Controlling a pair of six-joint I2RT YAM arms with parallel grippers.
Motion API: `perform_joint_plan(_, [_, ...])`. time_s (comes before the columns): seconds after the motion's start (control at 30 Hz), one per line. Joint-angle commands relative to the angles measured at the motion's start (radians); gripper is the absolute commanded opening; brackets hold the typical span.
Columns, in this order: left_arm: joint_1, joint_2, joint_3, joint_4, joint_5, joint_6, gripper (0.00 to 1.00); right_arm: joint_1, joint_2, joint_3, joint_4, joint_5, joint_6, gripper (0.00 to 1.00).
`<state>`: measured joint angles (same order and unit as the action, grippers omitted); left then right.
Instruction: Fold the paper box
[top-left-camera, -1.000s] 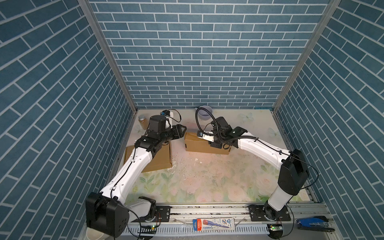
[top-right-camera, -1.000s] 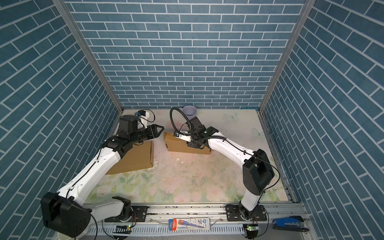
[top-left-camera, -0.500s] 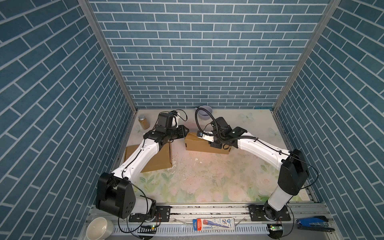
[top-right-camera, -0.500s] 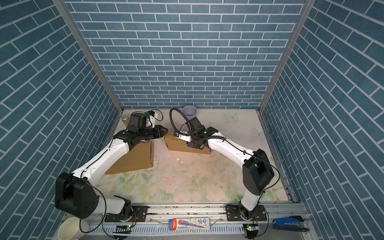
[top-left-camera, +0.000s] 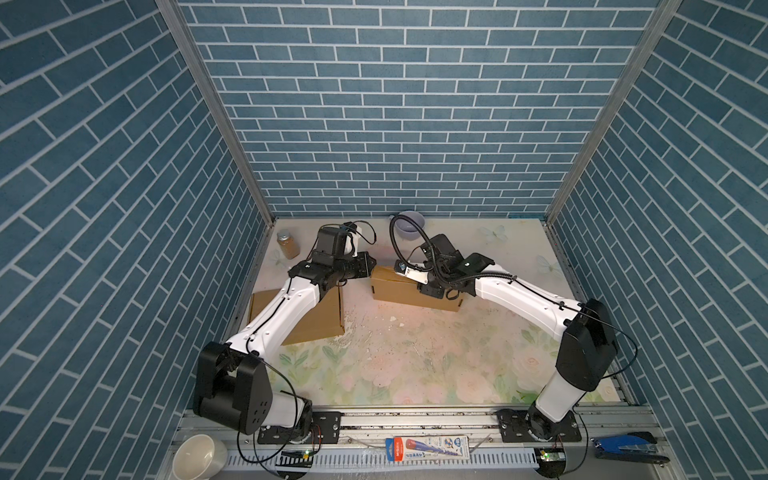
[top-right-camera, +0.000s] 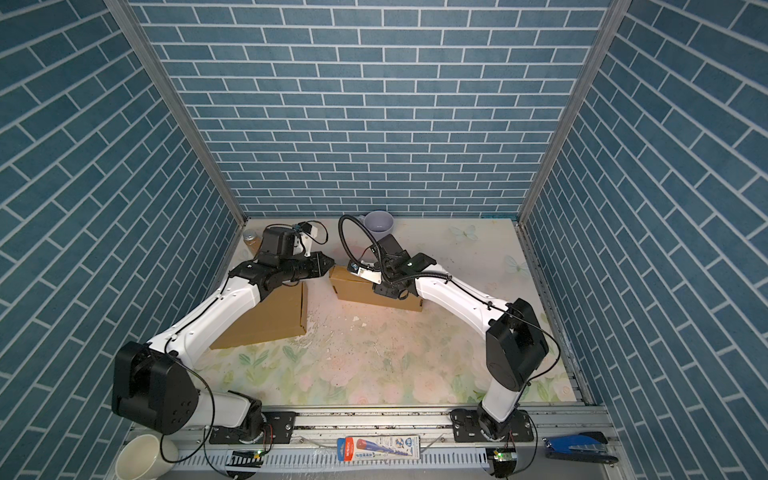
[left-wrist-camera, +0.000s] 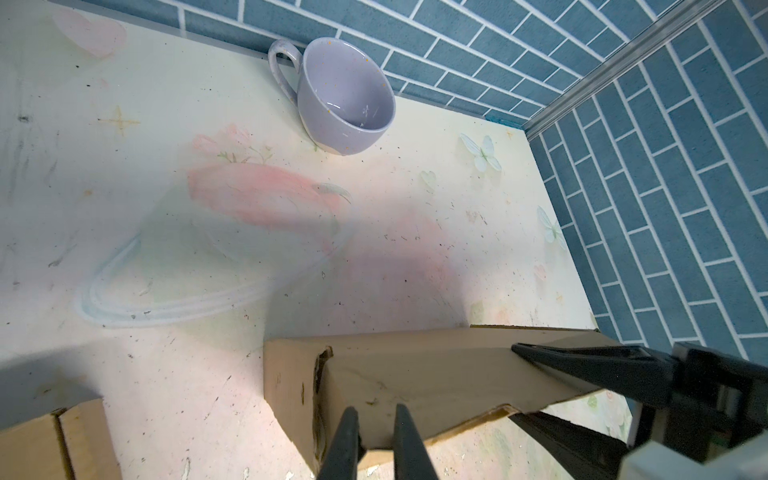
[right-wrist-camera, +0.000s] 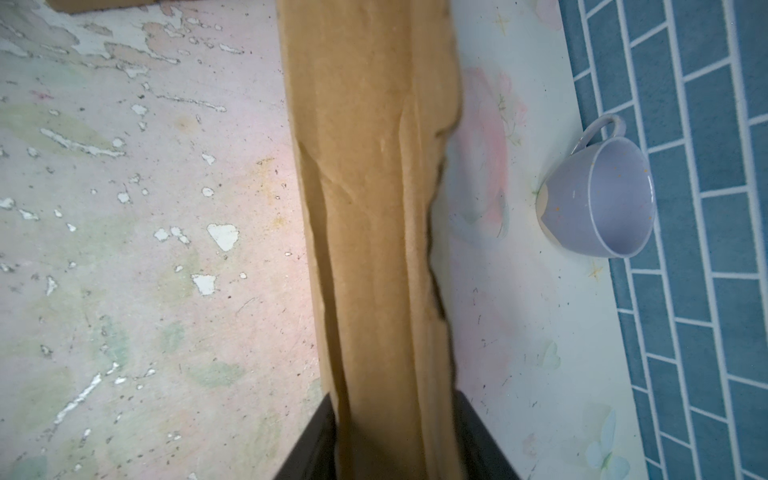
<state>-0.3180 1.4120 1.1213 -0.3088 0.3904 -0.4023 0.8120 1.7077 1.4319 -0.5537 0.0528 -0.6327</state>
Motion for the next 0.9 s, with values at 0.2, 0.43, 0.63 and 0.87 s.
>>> perform_joint_plan(0.2, [0.020, 0.016, -0.012, -0.090, 0.026, 0.065, 0.22, 0.021, 0.014, -0.012, -0.014, 0.030, -0.013, 0.31])
perform_joint_plan(0.43, [0.025, -0.082, 0.002, -0.157, 0.003, 0.186, 0.48, 0.019, 0.021, 0.013, -0.051, 0.000, -0.013, 0.32])
perform_joint_plan(0.63, [0.020, -0.095, -0.051, -0.135, -0.006, 0.266, 0.46, 0.018, 0.032, 0.045, -0.103, -0.032, -0.013, 0.34])
perform_joint_plan(0.87, [0.015, -0.026, -0.007, -0.140, 0.004, 0.280, 0.33, 0.014, 0.038, 0.060, -0.120, -0.043, -0.013, 0.34])
